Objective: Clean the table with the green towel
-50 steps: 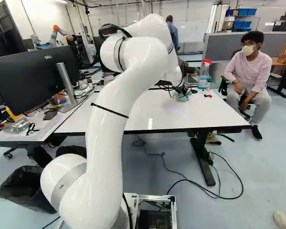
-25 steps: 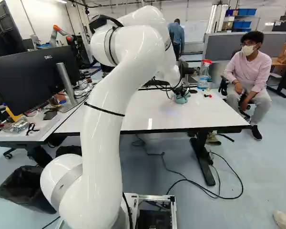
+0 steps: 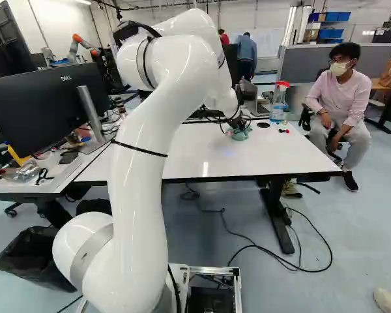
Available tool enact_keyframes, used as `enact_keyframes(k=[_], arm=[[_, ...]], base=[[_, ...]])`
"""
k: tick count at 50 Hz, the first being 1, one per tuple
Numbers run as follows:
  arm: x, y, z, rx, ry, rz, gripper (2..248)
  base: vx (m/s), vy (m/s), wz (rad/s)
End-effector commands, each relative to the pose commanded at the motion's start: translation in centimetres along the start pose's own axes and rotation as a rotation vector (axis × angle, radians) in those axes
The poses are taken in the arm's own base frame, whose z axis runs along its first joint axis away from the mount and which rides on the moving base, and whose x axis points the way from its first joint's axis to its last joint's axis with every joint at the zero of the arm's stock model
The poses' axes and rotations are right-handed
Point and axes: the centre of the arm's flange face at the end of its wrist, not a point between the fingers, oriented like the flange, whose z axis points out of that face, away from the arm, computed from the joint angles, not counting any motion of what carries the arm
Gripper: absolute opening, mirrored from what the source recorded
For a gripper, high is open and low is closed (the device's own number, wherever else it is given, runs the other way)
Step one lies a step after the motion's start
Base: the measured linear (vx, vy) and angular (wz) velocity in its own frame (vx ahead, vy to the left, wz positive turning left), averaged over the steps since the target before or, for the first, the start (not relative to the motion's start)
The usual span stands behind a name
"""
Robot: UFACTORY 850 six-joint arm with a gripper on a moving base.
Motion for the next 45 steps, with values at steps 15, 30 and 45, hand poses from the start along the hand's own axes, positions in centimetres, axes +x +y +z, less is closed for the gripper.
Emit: enact_keyframes(k=[15,30,45], arm=[[1.4,-1.2,1.9,0.011,0.026,-0.011,51],[2.3,-1.0,3.1,0.010,0.044,-0.009,51],[2.9,-1.0,2.3,0.010,0.054,-0.009,51]], base=[[0.000,0.000,0.000],[0.000,0.000,0.000],[0.000,0.000,0.000]])
